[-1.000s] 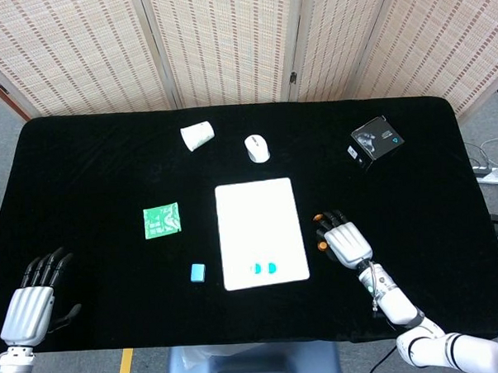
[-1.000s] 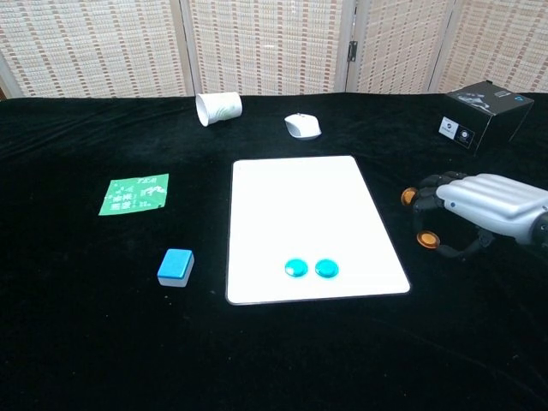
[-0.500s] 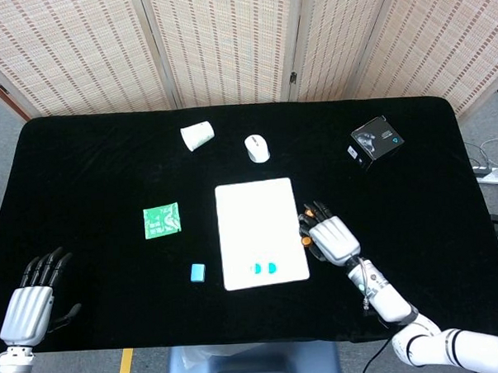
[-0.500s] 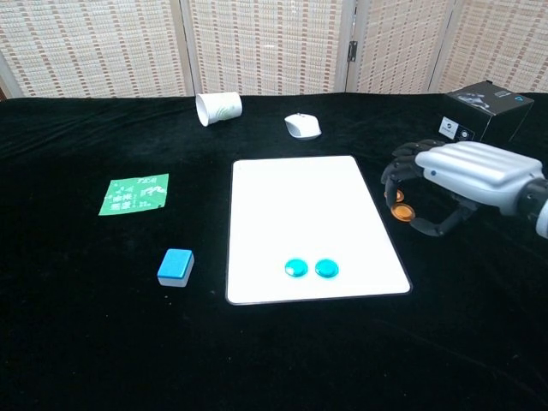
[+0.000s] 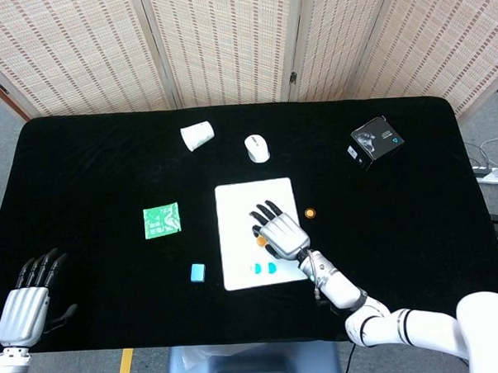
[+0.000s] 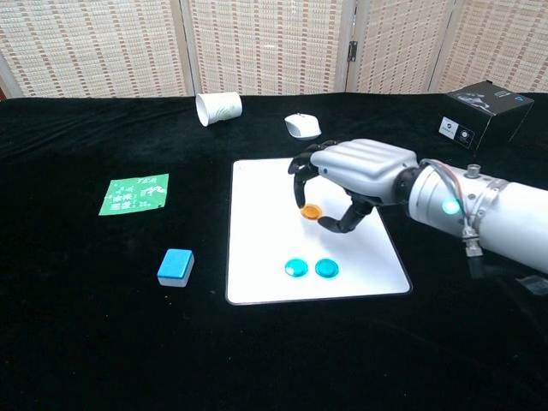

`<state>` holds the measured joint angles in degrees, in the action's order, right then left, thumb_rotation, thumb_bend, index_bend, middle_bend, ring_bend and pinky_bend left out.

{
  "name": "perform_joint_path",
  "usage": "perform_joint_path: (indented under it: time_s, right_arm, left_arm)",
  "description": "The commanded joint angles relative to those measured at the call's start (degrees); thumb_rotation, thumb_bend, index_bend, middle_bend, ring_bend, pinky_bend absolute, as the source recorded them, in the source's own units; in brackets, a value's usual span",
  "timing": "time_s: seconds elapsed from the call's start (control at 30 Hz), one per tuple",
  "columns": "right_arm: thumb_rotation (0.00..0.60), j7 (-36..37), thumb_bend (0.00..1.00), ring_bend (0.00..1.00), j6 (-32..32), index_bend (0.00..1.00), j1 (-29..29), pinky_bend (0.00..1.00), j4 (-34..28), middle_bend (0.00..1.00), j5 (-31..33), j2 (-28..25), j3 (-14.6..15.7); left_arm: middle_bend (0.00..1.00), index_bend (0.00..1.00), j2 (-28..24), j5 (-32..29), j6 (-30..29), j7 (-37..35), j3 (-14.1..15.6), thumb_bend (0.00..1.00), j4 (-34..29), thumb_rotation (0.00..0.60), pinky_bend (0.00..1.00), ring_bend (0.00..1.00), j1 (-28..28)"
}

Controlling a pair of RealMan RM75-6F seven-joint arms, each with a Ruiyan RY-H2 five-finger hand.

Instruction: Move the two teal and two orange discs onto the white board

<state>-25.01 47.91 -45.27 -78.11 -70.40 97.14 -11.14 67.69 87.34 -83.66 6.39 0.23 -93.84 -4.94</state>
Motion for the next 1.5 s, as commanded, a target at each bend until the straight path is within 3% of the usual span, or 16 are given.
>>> perform_joint_path:
  time_s: [0.03,0.4,0.43,0.57,0.63,0.7,0.8,1.13,1.5]
  right_arm:
    - [0.6,-0.8,0.48,0.0,-1.1,0.49,-1.6,0.0,2.8,0.14,2.2,2.3,-1.2]
    - [0.6,-1.0,0.48,0.0,-3.1,0.45,-6.0,0.0,10.6,0.14,6.2,7.4,-3.2]
    - [0.6,-1.3,0.48,0.0,-3.5,0.41,-6.3,0.0,11.1,0.13,6.6,7.6,-3.3]
    - [0.6,-1.1,0.48,0.0,-3.2,0.1,-6.6,0.0,11.3,0.03,7.1,7.3,-3.1]
    - [0.6,-0.6,0.48,0.0,-2.3,0.02,-6.1,0.0,10.7,0.0,6.9,6.5,-3.0]
    - [0.6,-0.2,0.47,0.0,-0.7,0.05,-5.3,0.0,10.4,0.0,6.3,5.7,-2.7]
    - [0.6,0.6,0.47,0.0,2.5,0.18,-3.5,0.0,10.1,0.0,5.2,4.1,-2.0]
    - [0.6,1.8,0.47,0.0,3.7,0.26,1.9,0.0,9.2,0.0,8.6,-3.7,-0.2]
    - [0.6,2.8,0.48,0.0,-0.2,0.36,2.1,0.0,14.6,0.0,10.1,-1.4,1.7]
  left_arm:
    - [0.01,0.1,0.1,-0.1,0.0,-0.1,0.0,0.28,0.2,0.6,0.0,0.03,0.0]
    - [0.01,0.1,0.4,-0.6,0.2,0.3,-0.2,0.28,0.6,0.6,0.0,0.03,0.0]
    - [0.01,0.1,0.4,-0.7,0.2,0.3,-0.2,0.28,0.6,0.6,0.0,0.03,0.1]
    - [0.01,0.1,0.6,-1.0,0.4,0.3,-0.2,0.28,0.8,0.6,0.0,0.04,0.0]
    - [0.01,0.1,0.6,-0.9,0.6,0.3,-0.2,0.28,0.8,0.6,0.0,0.03,0.0]
    - [0.01,0.1,0.6,-0.8,0.7,0.2,-0.1,0.28,0.8,0.6,0.0,0.03,-0.1]
    - [0.01,0.1,0.6,-0.8,0.8,0.1,-0.2,0.28,0.8,0.6,0.0,0.03,-0.3]
    - [0.01,0.1,0.9,0.7,1.1,-0.2,0.1,0.28,0.5,0.6,0.0,0.03,-0.8]
    - [0.01,0.1,0.7,0.5,1.2,0.8,0.1,0.28,-0.3,0.6,0.0,0.03,-1.0]
